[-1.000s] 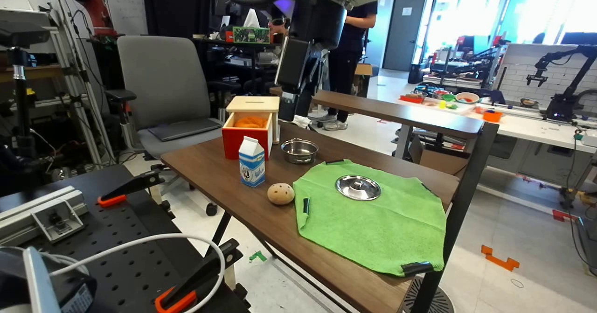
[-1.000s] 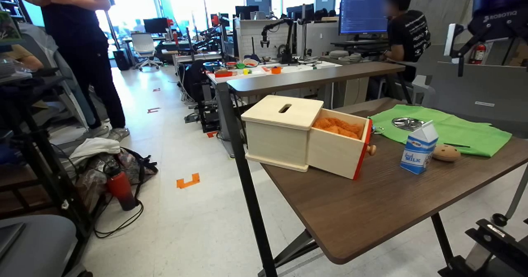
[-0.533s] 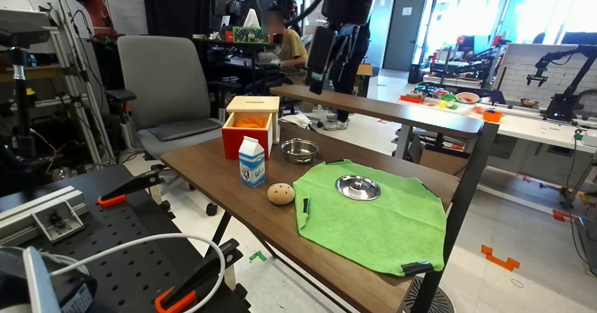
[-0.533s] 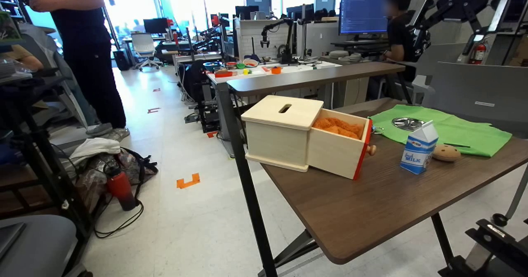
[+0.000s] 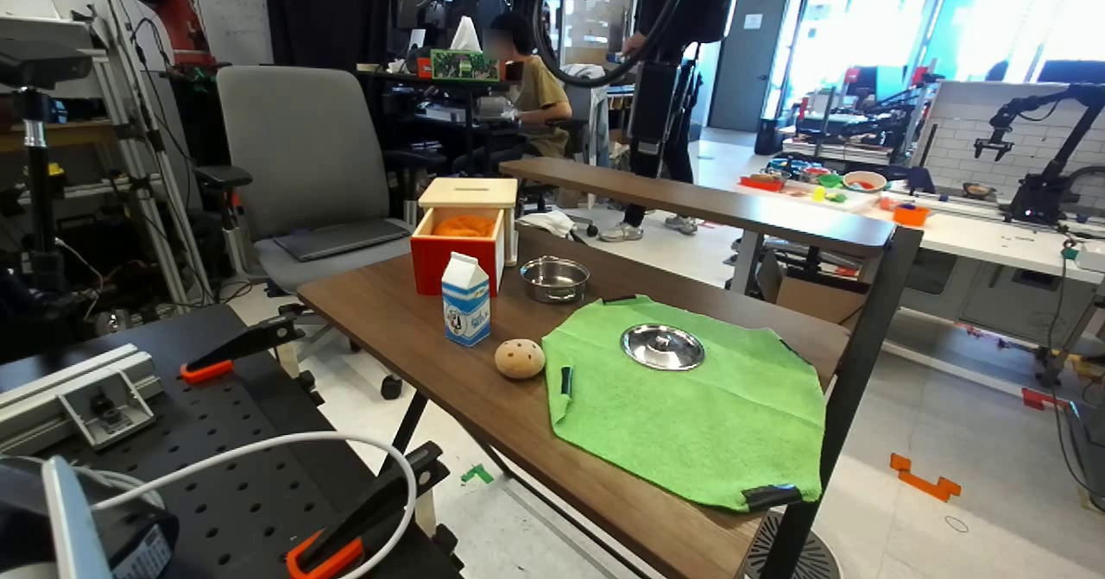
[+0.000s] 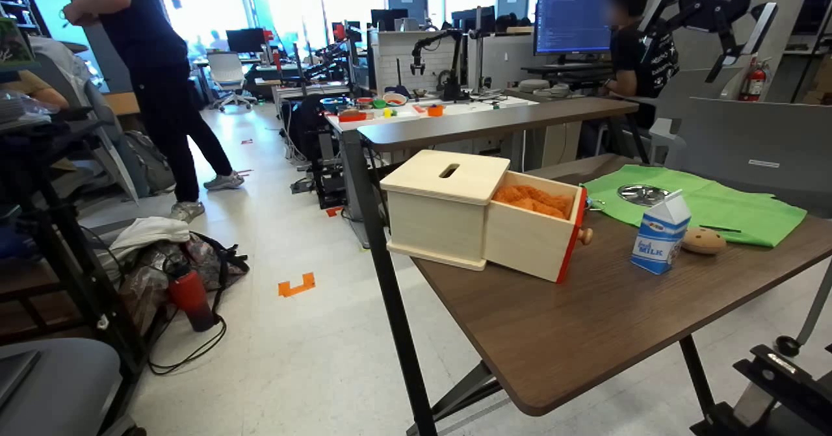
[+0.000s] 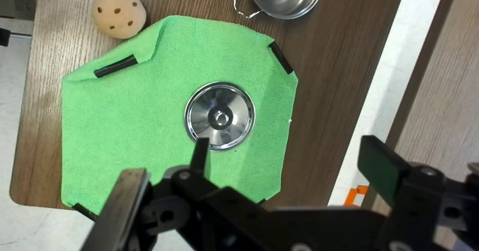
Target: Pick up the lid from the cloth and put it on the pot
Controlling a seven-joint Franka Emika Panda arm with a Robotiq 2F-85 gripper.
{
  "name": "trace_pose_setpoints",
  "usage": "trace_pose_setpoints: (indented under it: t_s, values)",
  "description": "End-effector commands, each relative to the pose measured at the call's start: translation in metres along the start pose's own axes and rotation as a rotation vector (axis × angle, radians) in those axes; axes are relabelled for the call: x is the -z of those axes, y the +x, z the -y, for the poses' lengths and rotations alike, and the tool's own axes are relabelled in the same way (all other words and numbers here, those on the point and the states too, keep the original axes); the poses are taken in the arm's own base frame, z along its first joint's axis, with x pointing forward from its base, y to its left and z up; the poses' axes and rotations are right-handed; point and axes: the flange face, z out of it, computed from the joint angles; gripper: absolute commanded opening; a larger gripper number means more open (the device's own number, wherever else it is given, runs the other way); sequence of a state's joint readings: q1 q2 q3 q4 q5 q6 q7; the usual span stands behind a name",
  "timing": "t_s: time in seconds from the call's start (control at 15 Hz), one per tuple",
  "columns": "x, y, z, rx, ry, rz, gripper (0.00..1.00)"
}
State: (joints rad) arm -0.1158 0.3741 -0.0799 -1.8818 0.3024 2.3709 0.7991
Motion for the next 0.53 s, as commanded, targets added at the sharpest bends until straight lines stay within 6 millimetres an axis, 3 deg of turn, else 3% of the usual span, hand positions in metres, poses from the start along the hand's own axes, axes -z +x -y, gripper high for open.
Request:
trace_pose_setpoints:
  t_s: [0.0, 0.47]
  values:
    - [0.0004, -0.0001, 0.0004, 0.001, -0.001, 0.001, 1.0]
    - [-0.0036, -0.0001, -0.0012, 0.008, -0.011, -0.004, 1.0]
